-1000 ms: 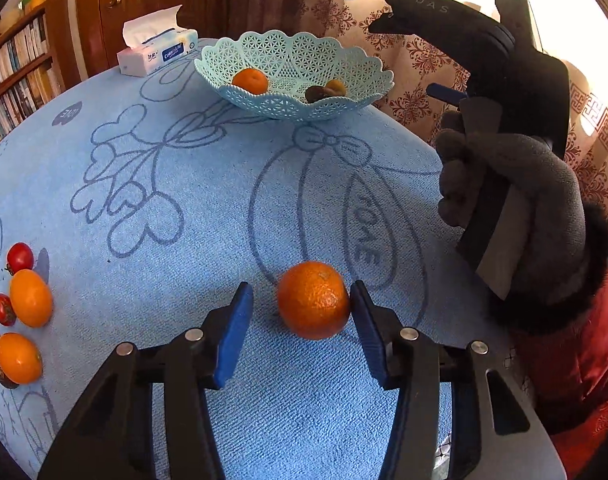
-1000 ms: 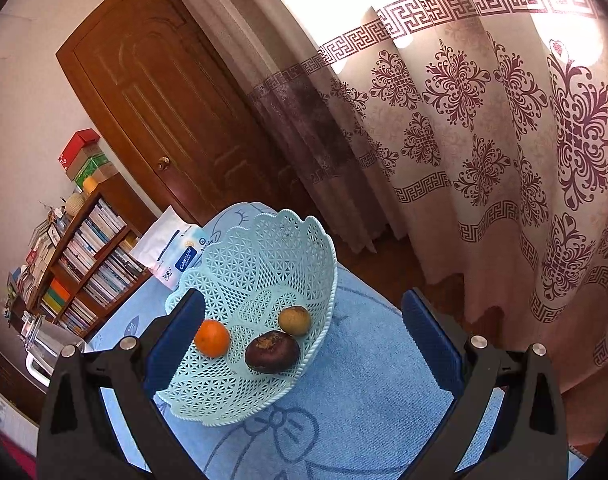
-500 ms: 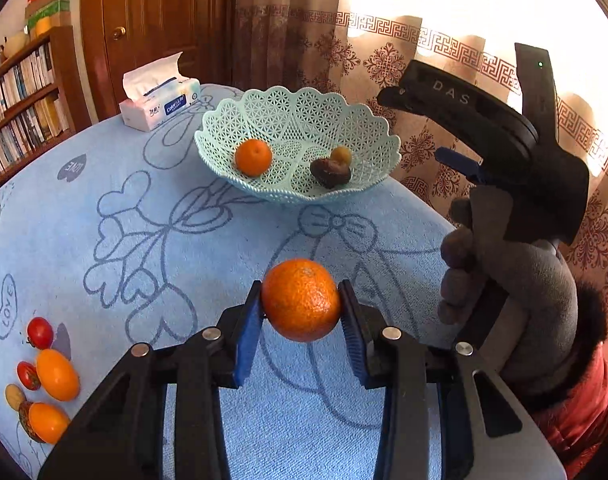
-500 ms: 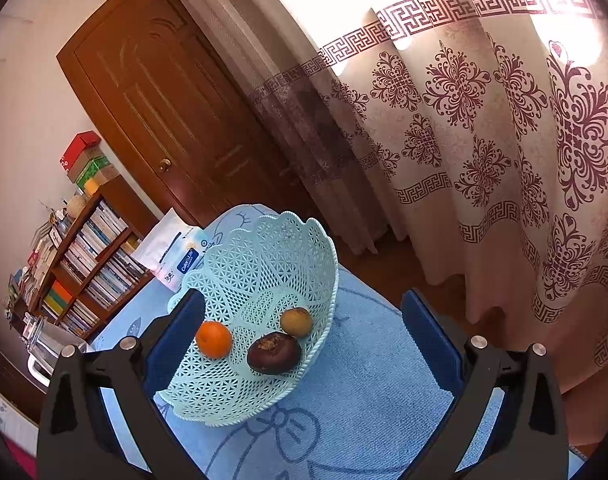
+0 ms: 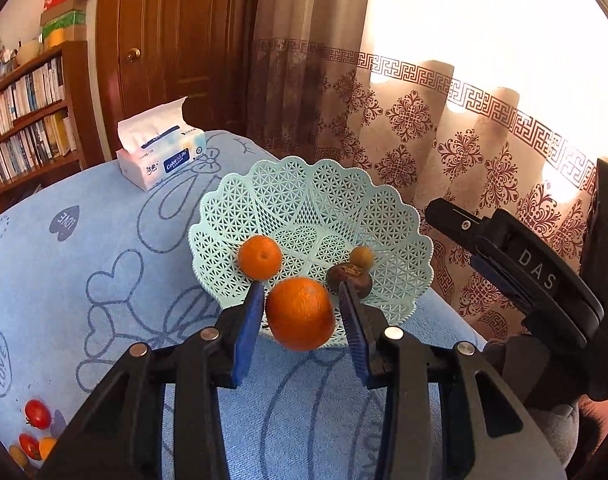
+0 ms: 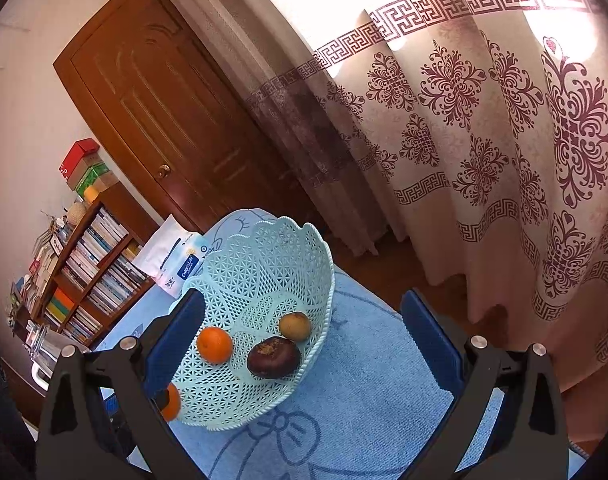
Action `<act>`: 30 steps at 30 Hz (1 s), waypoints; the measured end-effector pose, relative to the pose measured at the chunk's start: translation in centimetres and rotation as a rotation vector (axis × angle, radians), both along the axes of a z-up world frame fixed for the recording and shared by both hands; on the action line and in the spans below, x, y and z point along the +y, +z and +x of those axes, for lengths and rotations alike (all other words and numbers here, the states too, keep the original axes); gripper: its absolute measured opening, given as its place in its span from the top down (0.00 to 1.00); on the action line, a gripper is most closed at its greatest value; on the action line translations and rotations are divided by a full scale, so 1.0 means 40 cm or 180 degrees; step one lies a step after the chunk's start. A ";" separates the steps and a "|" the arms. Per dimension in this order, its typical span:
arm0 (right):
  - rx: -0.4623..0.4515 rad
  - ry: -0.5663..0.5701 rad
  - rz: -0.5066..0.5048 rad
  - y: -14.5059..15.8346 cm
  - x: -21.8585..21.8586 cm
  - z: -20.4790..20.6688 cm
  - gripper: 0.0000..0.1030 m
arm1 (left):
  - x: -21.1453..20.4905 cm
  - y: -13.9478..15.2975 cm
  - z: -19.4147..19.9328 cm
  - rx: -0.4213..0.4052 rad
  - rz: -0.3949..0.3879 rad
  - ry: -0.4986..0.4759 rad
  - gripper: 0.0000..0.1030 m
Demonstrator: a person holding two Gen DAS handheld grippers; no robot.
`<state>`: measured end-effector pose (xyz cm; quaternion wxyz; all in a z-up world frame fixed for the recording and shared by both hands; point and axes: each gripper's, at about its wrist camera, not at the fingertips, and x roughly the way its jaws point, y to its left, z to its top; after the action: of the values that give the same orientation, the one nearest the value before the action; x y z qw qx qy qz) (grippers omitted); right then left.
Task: Organize fruits
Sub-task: 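Carry the mandarin into the green basket and open the left tool, then move both open tools away from the basket toward the fruit cluster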
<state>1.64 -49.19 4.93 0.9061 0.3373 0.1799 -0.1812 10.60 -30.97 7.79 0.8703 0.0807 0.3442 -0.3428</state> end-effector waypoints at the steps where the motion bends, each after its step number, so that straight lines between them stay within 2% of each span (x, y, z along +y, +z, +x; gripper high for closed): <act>1: 0.0000 0.0000 -0.0002 0.000 0.000 0.000 0.03 | 0.005 -0.003 -0.001 -0.0008 -0.0002 0.0025 0.49; 2: -0.0001 -0.0001 -0.0003 0.000 0.000 0.000 0.03 | 0.011 -0.004 -0.001 -0.0023 -0.0012 0.0057 0.41; 5: -0.0002 -0.0007 -0.0015 0.000 0.001 -0.001 0.03 | 0.029 -0.006 0.003 -0.0015 -0.0008 0.0139 0.38; 11: -0.0031 -0.0033 -0.0078 0.007 0.005 -0.006 0.03 | 0.066 -0.004 -0.001 -0.0068 -0.0014 0.0298 0.12; 15: -0.0038 -0.0032 -0.0104 0.009 0.007 -0.006 0.03 | 0.073 -0.005 -0.016 -0.0209 0.0090 0.0361 0.08; 20: -0.0038 -0.0032 -0.0111 0.009 0.007 -0.006 0.03 | 0.074 -0.008 -0.037 -0.0373 0.0250 0.0414 0.08; 30: -0.0065 -0.0030 -0.0232 0.019 0.017 -0.007 0.03 | 0.092 -0.008 -0.061 -0.0501 0.0343 0.0503 0.08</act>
<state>1.37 -48.52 5.71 0.9188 0.3067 0.1623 -0.1884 8.18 -27.29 7.46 0.9134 0.1266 0.2981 -0.2468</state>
